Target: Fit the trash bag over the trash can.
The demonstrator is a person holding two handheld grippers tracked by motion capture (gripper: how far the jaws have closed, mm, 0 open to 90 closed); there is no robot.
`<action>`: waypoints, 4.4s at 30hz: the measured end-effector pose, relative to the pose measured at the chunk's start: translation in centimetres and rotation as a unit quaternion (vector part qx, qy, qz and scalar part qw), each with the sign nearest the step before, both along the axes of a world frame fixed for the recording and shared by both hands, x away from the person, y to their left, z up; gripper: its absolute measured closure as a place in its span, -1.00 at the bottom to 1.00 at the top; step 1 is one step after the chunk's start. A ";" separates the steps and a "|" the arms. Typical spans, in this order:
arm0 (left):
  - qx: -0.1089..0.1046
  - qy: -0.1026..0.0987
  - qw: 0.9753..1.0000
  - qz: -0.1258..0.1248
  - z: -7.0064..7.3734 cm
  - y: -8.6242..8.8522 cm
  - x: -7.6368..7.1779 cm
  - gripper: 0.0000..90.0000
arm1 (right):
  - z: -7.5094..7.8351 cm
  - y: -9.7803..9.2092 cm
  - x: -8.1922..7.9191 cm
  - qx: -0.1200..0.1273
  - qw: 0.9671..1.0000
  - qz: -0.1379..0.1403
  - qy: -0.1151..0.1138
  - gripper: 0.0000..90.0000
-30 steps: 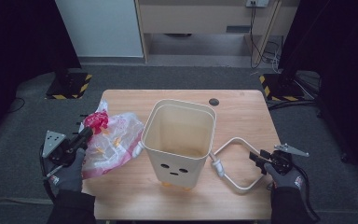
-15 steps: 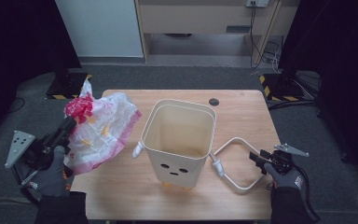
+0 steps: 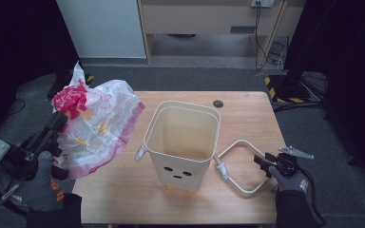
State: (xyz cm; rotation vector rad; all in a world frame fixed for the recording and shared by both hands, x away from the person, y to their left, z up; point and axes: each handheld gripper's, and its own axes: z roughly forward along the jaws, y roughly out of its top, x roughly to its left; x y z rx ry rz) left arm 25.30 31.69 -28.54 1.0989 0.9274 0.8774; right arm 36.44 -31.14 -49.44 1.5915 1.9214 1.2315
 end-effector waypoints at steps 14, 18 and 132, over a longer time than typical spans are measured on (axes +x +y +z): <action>-0.002 -0.026 0.998 -0.055 2.9 -4.8 0.1 0.87 | -0.1 -0.3 0.0 -0.002 1.000 -0.003 0.001 -0.08; 0.001 -0.027 0.997 -0.076 3.0 -6.7 0.6 0.87 | -0.1 -0.2 0.0 -0.004 1.000 -0.003 0.002 -0.08; 0.087 0.097 0.990 -0.056 -5.4 -8.5 6.3 -0.02 | 22.8 11.6 -2.4 0.109 0.931 0.174 -0.301 0.29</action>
